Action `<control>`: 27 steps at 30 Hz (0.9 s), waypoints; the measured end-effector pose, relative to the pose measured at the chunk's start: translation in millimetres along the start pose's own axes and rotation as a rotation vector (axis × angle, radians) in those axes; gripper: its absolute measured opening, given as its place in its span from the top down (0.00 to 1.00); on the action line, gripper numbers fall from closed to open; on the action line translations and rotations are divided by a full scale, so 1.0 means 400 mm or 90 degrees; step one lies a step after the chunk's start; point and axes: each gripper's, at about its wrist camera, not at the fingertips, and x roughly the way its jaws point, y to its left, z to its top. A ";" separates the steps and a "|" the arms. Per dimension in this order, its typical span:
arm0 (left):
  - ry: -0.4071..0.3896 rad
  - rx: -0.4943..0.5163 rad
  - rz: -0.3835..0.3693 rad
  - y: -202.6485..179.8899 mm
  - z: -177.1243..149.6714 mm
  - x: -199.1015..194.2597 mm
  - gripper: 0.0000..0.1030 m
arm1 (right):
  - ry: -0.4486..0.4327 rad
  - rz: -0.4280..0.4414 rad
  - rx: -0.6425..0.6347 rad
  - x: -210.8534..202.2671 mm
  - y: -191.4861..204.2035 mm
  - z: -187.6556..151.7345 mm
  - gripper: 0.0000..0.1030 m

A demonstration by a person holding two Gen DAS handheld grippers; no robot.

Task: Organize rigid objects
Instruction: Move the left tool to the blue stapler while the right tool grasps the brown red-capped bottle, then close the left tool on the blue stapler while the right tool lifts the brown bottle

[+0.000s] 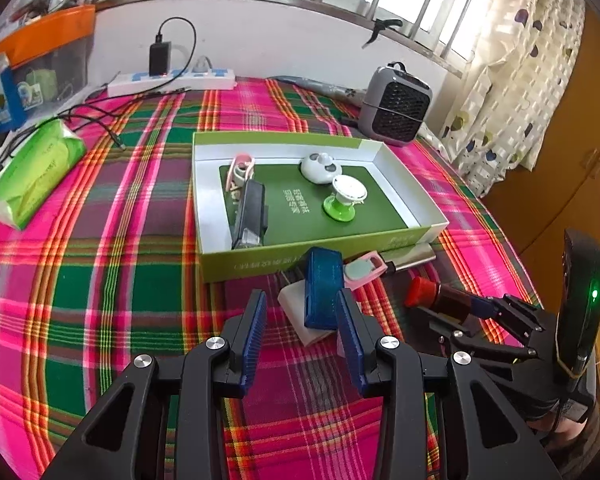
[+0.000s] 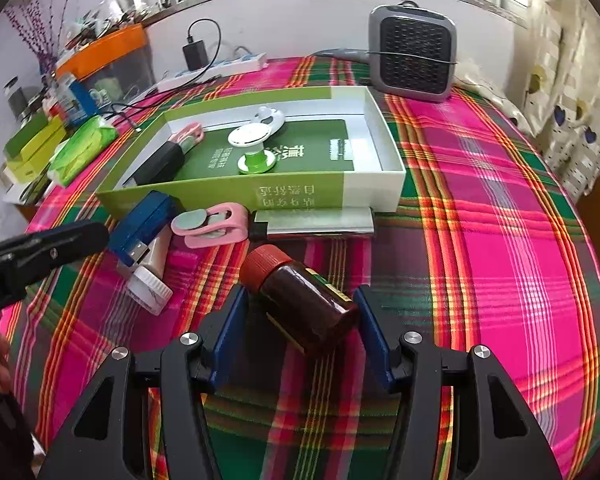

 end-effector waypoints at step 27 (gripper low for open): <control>0.058 0.090 0.076 -0.068 0.039 0.099 0.66 | 0.007 0.026 -0.063 -0.007 0.018 -0.013 0.55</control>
